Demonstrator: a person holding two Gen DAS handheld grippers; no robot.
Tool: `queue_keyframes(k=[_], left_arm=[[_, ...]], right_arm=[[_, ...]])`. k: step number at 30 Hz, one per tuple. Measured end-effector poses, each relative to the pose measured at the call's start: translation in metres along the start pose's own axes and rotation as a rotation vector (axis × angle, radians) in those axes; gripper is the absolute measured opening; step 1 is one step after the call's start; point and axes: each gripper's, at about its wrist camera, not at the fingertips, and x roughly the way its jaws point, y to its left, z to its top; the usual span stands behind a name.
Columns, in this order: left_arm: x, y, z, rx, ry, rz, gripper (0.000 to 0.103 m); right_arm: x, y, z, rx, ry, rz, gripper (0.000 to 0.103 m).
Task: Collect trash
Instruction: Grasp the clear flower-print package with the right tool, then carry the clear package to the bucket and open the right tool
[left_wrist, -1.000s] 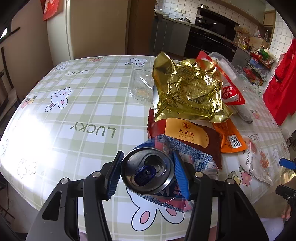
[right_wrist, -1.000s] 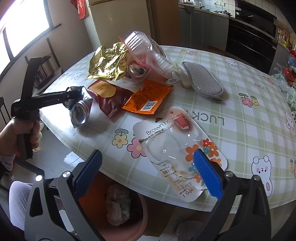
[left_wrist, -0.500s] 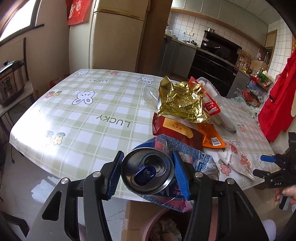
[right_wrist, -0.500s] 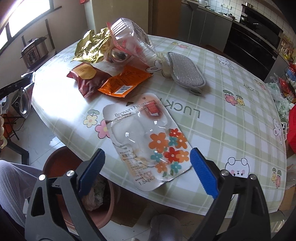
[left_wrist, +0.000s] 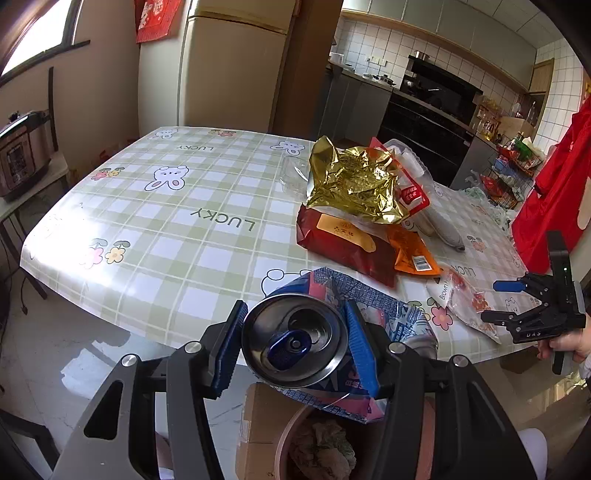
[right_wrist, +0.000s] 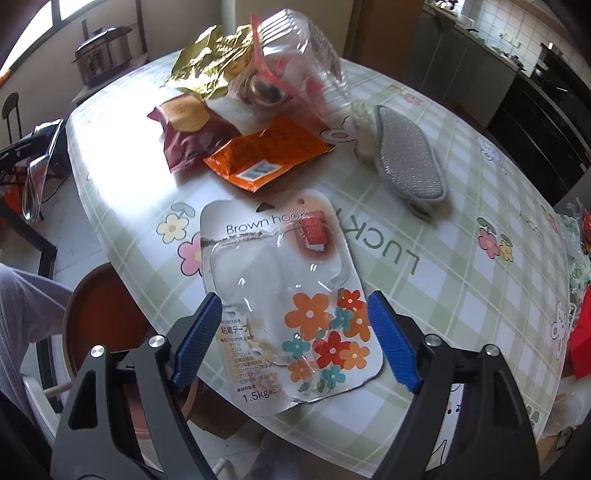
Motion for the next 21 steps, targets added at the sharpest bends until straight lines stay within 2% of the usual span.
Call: queue_keyframes(k=[3, 8, 12, 13, 14, 21], left_arm=[[-0.003, 0.002, 0.000, 0.002, -0.001, 0.006, 0.052], [-0.006, 0.007, -0.002, -0.017, 0.006, 0.023, 0.052], [-0.009, 0.007, -0.002, -0.022, 0.010, 0.022, 0.052], [-0.010, 0.006, -0.002, -0.018, 0.006, 0.021, 0.052], [-0.012, 0.005, -0.002, -0.015, 0.003, 0.019, 0.052], [-0.025, 0.000, 0.002, -0.006, -0.018, 0.012, 0.052]], right_arm=[[0.013, -0.003, 0.000, -0.039, 0.048, 0.011, 0.077], [0.019, -0.010, 0.003, -0.014, 0.034, 0.071, 0.077], [0.025, -0.007, 0.002, -0.024, 0.058, 0.104, 0.068], [0.025, -0.007, 0.002, -0.020, 0.057, 0.109, 0.067], [0.024, -0.006, 0.002, -0.013, 0.049, 0.113, 0.062], [0.009, 0.003, 0.000, 0.009, 0.009, 0.133, 0.060]])
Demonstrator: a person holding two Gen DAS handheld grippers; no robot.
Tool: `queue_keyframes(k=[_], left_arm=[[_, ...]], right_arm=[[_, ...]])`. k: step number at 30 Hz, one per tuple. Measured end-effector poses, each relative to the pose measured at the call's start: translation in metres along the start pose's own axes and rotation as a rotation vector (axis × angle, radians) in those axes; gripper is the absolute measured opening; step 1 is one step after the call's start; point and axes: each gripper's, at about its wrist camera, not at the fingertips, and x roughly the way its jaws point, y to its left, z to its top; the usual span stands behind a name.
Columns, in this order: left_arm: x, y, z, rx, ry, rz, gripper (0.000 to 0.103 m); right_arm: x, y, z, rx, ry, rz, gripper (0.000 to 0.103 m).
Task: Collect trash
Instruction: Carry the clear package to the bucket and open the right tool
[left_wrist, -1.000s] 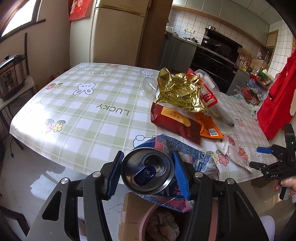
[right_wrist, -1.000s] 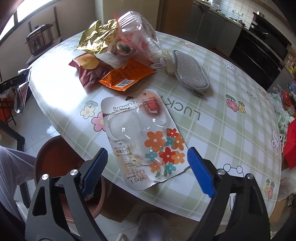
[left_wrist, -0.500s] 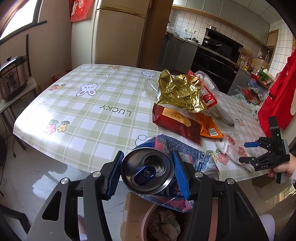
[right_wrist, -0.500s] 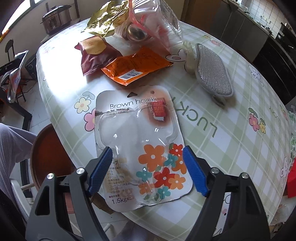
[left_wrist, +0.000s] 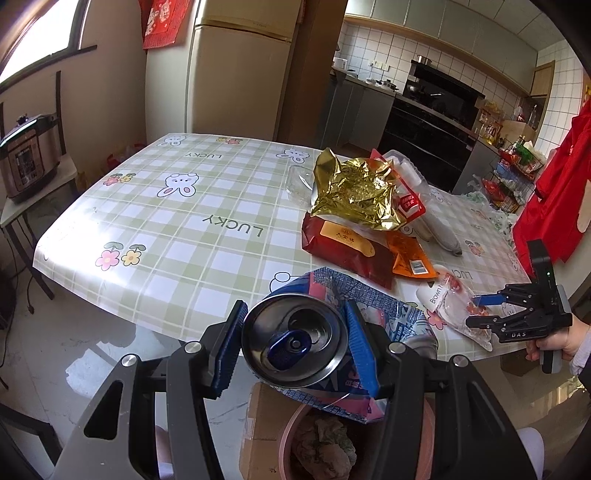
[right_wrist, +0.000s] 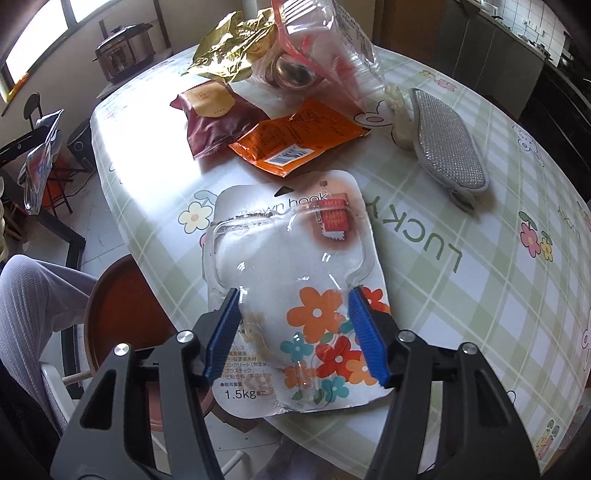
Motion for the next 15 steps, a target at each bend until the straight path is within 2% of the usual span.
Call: queue_keyframes(k=[15], left_arm=[[-0.048, -0.002, -0.001, 0.023, -0.050, 0.005, 0.052]], right_arm=[[-0.063, 0.047, -0.011, 0.054, -0.184, 0.005, 0.060]])
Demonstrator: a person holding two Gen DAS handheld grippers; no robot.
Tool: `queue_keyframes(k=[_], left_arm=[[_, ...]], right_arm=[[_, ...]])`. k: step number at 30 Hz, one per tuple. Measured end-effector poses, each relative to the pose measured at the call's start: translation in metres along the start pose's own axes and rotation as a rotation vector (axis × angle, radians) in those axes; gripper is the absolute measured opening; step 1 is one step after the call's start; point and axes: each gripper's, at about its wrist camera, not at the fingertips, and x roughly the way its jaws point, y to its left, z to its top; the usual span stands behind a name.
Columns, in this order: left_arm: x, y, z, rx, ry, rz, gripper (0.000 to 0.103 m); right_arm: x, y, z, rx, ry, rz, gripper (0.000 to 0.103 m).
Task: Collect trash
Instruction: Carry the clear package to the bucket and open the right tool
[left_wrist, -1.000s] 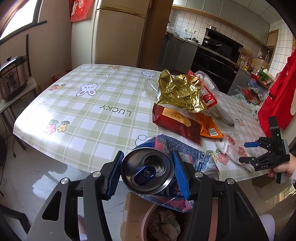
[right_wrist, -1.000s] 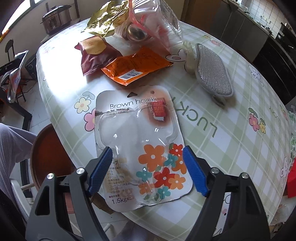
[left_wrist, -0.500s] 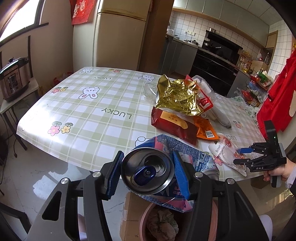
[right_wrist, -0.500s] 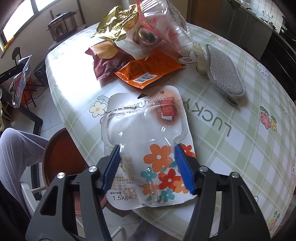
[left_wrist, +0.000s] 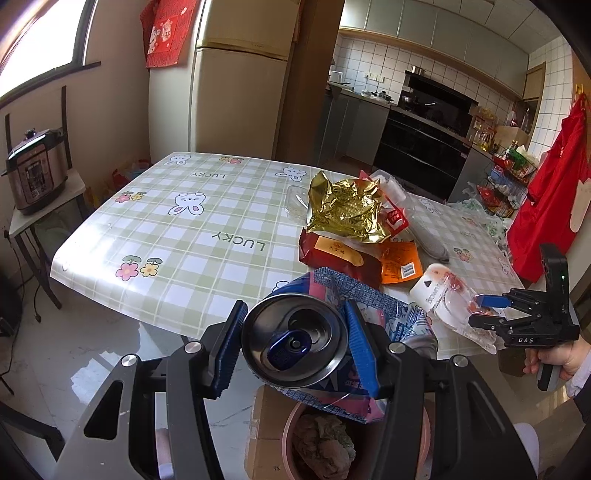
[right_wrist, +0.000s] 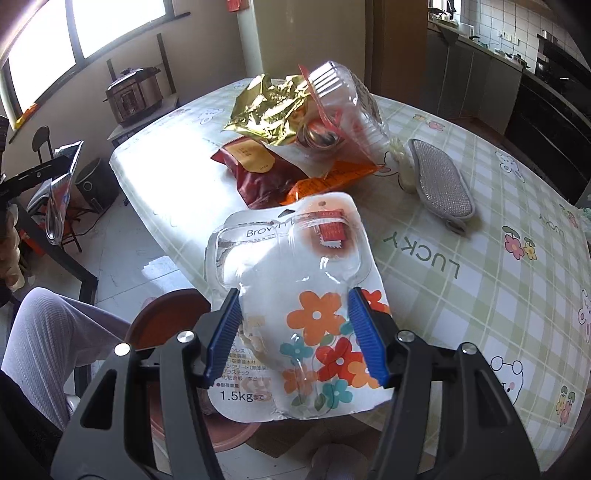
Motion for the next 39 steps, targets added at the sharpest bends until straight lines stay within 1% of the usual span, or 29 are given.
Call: queue_keyframes(k=[5, 10, 19, 24, 29, 33, 39], left_arm=[[-0.018, 0.000, -0.004, -0.003, -0.015, -0.004, 0.052], [-0.043, -0.001, -0.004, 0.007, -0.054, 0.000, 0.052], [-0.082, 0.001, -0.009, 0.002, -0.105, 0.010, 0.052], [-0.095, 0.006, -0.015, -0.007, -0.113, 0.015, 0.052], [-0.107, 0.012, -0.019, -0.018, -0.129, 0.019, 0.052], [-0.114, 0.016, -0.022, -0.028, -0.133, 0.028, 0.052], [-0.120, 0.022, -0.024, -0.052, -0.140, 0.034, 0.052]], right_arm=[[-0.021, 0.014, -0.005, 0.008, -0.032, -0.008, 0.060], [-0.045, 0.024, -0.010, 0.035, -0.080, -0.001, 0.060], [-0.085, 0.070, -0.013, 0.024, -0.176, 0.038, 0.060], [-0.088, 0.100, -0.018, -0.007, -0.172, 0.074, 0.060], [-0.083, 0.123, -0.019, -0.029, -0.154, 0.103, 0.060], [-0.080, 0.137, -0.019, -0.051, -0.150, 0.111, 0.060], [-0.078, 0.145, -0.016, -0.056, -0.144, 0.119, 0.061]])
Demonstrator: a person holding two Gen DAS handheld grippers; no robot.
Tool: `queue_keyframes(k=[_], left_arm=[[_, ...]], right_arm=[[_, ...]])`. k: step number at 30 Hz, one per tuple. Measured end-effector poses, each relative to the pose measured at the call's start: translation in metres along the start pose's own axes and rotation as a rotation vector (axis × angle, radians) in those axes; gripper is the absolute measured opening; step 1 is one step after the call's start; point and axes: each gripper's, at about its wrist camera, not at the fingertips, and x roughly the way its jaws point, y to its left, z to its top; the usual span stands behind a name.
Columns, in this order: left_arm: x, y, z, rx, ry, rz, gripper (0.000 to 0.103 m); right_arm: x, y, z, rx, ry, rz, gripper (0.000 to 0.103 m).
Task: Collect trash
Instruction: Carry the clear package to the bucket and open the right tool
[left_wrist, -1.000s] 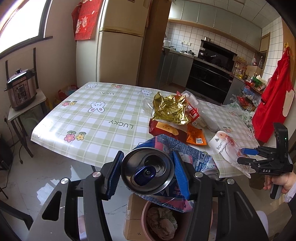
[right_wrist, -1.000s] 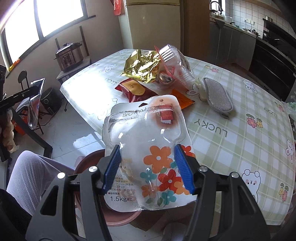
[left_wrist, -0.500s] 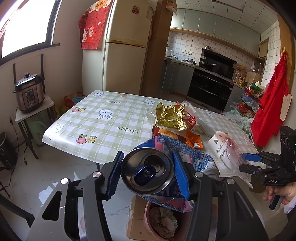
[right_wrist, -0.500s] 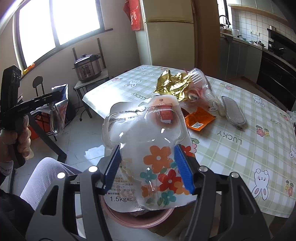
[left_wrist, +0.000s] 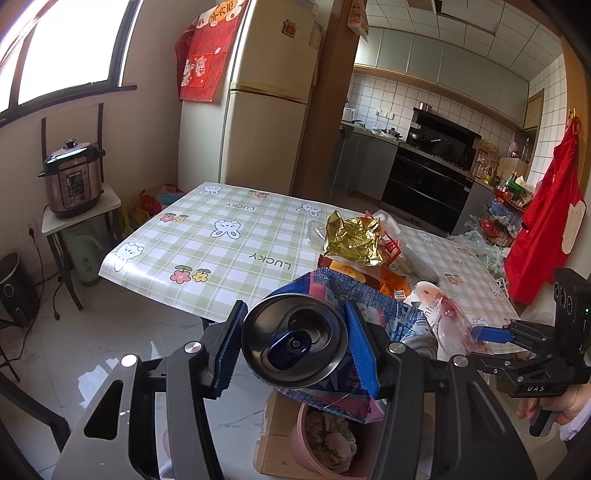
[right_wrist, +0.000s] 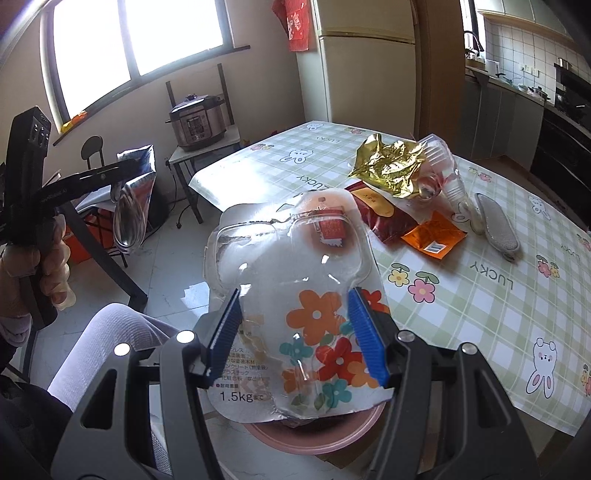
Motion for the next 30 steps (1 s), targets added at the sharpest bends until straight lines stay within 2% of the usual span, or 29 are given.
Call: queue_keyframes(k=[7, 10, 12, 17, 30], left_arm=[[0.002, -0.002, -0.001, 0.001, 0.011, -0.010, 0.052], [0.004, -0.005, -0.002, 0.006, 0.015, -0.015, 0.052], [0.005, -0.007, -0.002, 0.015, 0.017, -0.017, 0.052], [0.008, -0.017, -0.003, 0.042, 0.025, -0.030, 0.052], [0.018, -0.046, -0.008, 0.101, 0.066, -0.077, 0.052]], right_arm=[[-0.001, 0.005, 0.002, -0.007, -0.017, 0.000, 0.069], [-0.005, 0.004, 0.004, -0.004, -0.034, -0.023, 0.082], [-0.011, 0.004, 0.007, 0.001, -0.058, -0.052, 0.095], [-0.032, 0.004, 0.021, 0.013, -0.117, -0.100, 0.097], [-0.072, -0.001, 0.038, 0.033, -0.218, -0.135, 0.097]])
